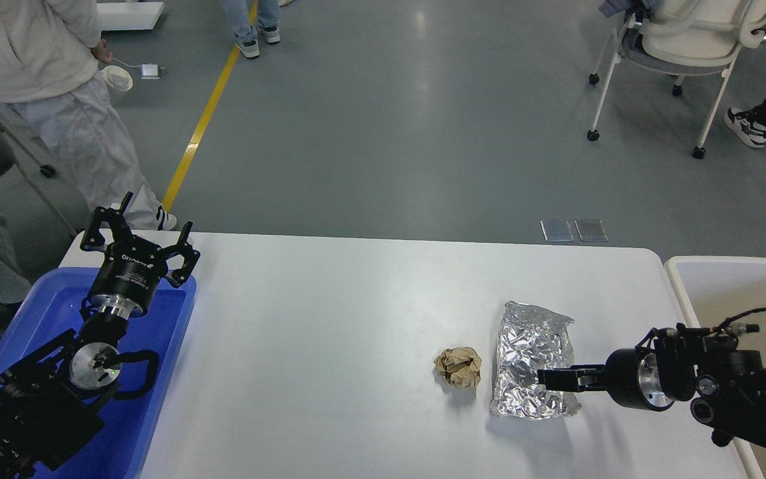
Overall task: Tidy desktop
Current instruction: 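Move the right gripper toward the silver foil wrapper and lower it, then close the right gripper on the edge of the silver foil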
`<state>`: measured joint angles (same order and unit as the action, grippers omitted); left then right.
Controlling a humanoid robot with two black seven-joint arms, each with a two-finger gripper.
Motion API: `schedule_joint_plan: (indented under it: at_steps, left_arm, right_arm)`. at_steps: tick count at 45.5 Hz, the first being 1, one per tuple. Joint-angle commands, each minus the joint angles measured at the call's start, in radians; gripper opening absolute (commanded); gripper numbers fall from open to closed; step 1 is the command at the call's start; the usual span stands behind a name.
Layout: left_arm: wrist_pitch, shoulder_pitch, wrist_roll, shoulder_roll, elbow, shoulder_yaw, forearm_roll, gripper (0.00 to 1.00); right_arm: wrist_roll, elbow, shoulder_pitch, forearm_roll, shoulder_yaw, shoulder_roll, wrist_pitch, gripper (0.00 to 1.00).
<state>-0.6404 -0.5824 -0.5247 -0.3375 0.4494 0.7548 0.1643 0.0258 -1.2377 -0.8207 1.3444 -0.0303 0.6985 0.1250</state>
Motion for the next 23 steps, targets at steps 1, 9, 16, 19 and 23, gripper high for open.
schedule_joint_plan:
  at_steps: [1,9,16,19,23]
  left_arm:
    - [-0.001,0.001,0.000,0.000,0.000,0.000,0.000,1.00]
    - [-0.001,-0.001,0.000,0.000,0.000,0.000,0.000,1.00]
    - [-0.001,-0.001,0.000,0.000,0.000,0.000,0.000,1.00]
    - [-0.001,0.001,0.000,0.000,0.000,0.000,0.000,1.00]
    - [-0.001,0.001,0.000,0.000,0.000,0.000,0.000,1.00]
  right_arm:
    - [-0.010,0.041,-0.002,0.005,-0.046,-0.060,0.007,1.00]
    - [-0.007,0.078,0.014,0.018,-0.046,-0.068,0.002,0.99]
    - [-0.004,0.101,0.017,0.022,-0.046,-0.068,-0.011,0.97]
    - [-0.003,0.116,0.017,0.024,-0.046,-0.076,-0.025,0.89]
    - [-0.001,0.121,0.018,0.029,-0.045,-0.088,-0.033,0.75]
